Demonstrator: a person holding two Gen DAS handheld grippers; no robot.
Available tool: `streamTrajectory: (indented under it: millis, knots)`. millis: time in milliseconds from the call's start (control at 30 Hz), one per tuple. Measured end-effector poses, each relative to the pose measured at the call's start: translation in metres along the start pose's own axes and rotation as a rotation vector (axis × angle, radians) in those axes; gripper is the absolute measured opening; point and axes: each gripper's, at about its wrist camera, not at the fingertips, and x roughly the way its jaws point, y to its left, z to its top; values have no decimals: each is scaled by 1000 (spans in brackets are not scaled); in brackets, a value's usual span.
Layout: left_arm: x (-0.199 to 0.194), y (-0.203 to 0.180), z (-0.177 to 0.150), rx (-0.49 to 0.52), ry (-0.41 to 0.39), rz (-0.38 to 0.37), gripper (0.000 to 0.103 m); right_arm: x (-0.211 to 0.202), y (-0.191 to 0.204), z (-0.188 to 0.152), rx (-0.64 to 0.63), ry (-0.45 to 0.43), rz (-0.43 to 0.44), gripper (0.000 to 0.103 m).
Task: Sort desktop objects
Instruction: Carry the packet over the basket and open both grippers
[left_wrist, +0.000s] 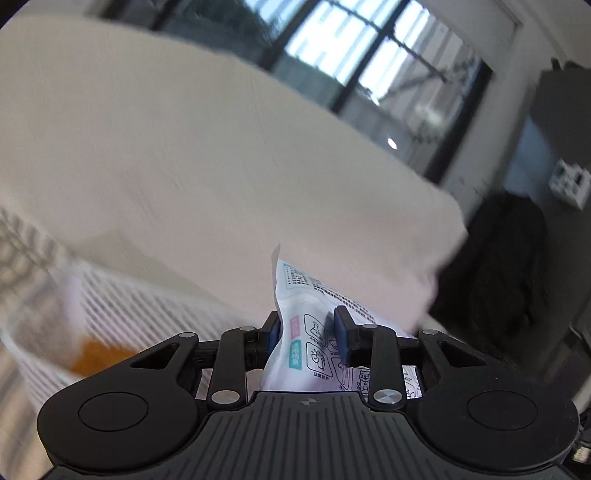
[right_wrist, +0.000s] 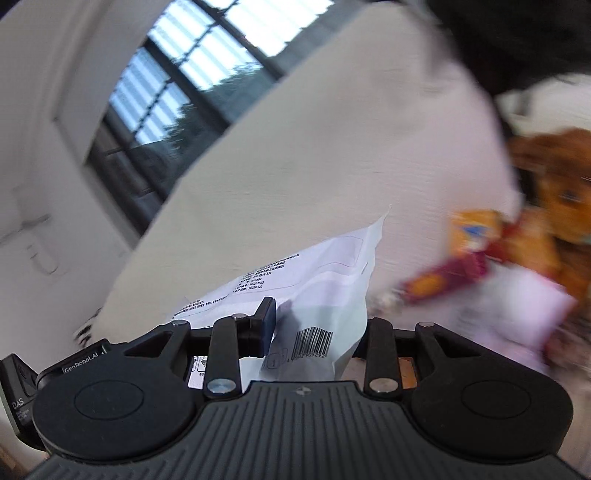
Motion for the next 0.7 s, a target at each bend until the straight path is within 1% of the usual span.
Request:
streamTrajectory:
  millis: [100,167,233,300,367,400,433,467,533,567,600,633,667,700]
  knots:
    - [-2,31,24,-2,-28,68,29,46,24,0,-50,26,31,37]
    - [5,56,29,-5,-17,130,29,80,36,-10,-77,73,26,37]
    - [22,83,27,-19,30,198,29,108,45,-26,-119,128,-1,38]
    - [41,114,18,-43,109,261,29,139,43,-43,-143,208,-42,39]
    - [54,140,7,-68,175,306,30,162,37,-61,-177,299,-77,44]
    - [60,149,1,-80,206,316,30,166,38,-68,-238,297,-100,48]
    - [63,153,-3,-74,215,318,30,164,41,-73,-309,289,-105,48]
    - [63,153,-6,-46,201,324,32,163,44,-76,-355,278,-97,48]
    - [64,147,-6,4,192,364,41,159,42,-76,-371,280,-87,51]
    - [65,142,-5,34,180,414,54,159,42,-72,-368,284,-81,54]
    - [65,137,-5,88,166,460,50,161,42,-70,-378,280,-73,59]
    - [63,136,-7,145,153,504,50,159,45,-68,-412,258,-81,74]
    - [62,132,-8,180,140,530,51,154,49,-68,-460,220,-100,83]
    - [59,131,-9,184,137,534,53,150,53,-68,-508,183,-109,84]
